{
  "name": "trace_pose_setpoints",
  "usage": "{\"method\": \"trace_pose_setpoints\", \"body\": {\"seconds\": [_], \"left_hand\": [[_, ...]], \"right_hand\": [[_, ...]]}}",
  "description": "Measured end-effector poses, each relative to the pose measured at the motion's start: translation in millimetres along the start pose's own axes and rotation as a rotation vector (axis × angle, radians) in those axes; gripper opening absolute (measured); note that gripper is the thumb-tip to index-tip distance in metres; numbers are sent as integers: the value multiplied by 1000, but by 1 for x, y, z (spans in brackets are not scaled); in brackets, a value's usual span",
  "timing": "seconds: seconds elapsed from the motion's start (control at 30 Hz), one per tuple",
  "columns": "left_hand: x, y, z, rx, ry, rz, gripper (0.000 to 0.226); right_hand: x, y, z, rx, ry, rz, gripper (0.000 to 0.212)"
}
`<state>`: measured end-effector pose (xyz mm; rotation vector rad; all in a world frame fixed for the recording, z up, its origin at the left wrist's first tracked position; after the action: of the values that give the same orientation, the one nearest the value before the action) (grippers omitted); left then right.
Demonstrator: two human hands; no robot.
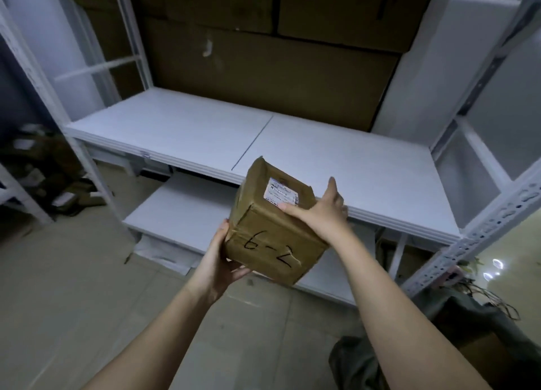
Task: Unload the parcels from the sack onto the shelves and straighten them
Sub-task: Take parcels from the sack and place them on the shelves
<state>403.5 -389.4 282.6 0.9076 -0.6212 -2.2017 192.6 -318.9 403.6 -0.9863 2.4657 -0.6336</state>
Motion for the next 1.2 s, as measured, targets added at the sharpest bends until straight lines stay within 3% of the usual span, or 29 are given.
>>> {"method": "trace_pose_setpoints", "body": {"seconds": [0.1, 0.2, 0.3, 0.5, 0.6, 0.77, 0.97, 1.2], "left_hand": [[1, 40, 2, 62, -87, 143, 39], [6, 75, 2, 82, -114, 221, 39], [19, 115, -2, 96, -81, 257, 41], [65, 211, -12, 341, 40, 321, 26], [88, 252, -24, 420, 157, 318, 24], [113, 301, -33, 410, 216, 217, 77], [135, 350, -52, 353, 298, 210, 109], [166, 416, -109, 193, 292, 265, 47]], "right_hand": [[4, -19, 22, 223, -180, 48, 142], [11, -55, 36, 435, -300, 6, 123], [27, -94, 37, 494, -300, -91, 98], [81, -156, 51, 722, -260, -160, 57], [108, -193, 62, 777, -257, -222, 56], [141, -254, 84, 856, -313, -280, 69], [163, -315, 122, 904, -398, -347, 68], [184, -385, 183, 915, -363, -234, 56]]}}
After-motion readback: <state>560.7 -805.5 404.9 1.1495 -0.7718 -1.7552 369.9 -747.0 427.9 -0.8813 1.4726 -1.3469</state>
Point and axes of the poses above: each hand's wrist, its own x-axis towards the middle knuckle, its own z-axis out of the palm, y = z × x, the point moved 10 cm from there along x, towards the middle knuckle, and after that the axes turned 11 degrees about -x, right-handed, at the moved point
